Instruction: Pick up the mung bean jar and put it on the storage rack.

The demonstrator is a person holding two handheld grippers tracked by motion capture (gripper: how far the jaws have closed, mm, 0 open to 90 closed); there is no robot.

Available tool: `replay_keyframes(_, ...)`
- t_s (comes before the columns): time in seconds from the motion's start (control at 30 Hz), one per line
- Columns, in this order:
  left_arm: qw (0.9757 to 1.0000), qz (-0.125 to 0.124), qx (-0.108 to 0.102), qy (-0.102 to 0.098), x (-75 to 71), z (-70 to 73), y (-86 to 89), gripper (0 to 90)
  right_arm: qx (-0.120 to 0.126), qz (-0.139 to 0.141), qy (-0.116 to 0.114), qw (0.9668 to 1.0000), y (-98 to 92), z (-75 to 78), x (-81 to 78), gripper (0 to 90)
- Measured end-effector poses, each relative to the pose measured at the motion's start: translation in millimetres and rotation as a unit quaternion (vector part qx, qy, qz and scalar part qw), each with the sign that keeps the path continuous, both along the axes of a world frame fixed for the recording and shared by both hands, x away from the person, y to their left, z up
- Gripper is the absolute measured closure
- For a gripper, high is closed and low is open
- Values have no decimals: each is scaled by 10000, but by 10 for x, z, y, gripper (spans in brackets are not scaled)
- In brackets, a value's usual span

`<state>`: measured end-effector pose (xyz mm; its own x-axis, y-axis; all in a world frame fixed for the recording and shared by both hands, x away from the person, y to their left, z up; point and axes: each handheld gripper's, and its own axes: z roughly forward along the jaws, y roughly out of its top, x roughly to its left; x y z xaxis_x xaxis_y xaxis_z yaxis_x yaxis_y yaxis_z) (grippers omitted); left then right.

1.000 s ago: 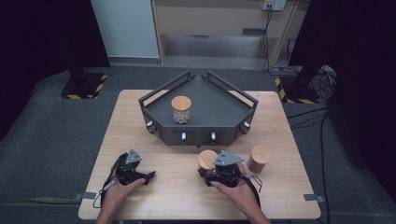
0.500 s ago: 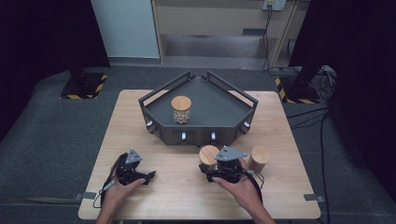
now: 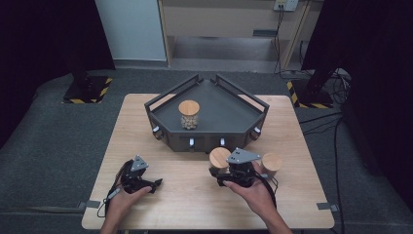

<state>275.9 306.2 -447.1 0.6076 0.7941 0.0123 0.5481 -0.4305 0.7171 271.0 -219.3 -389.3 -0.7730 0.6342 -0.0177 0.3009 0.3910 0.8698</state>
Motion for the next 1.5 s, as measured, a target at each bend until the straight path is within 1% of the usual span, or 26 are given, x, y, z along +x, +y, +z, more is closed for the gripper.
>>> replay_keyframes(0.37,10000,-1,2,-1,0,0,0,7,-2,-52,-110,9999,-29,209,46,258)
replay_keyframes(0.47,10000,-2,0,-3,0,-1,1,7,79,-69,-85,9999,-59,243,64,258)
replay_keyframes(0.63,10000,-1,3,0,0,1,0,7,45,-112,-147,9998,-64,316,62,258)
replay_keyframes(0.8,10000,-1,2,0,0,0,0,7,26,-103,-210,9997,-67,377,72,258)
replay_keyframes(1.07,10000,-1,1,0,0,0,0,7,55,-111,-238,9996,-65,454,95,258)
replay_keyframes(1.5,10000,-1,3,0,0,0,0,7,90,-137,-281,9995,-61,584,188,258)
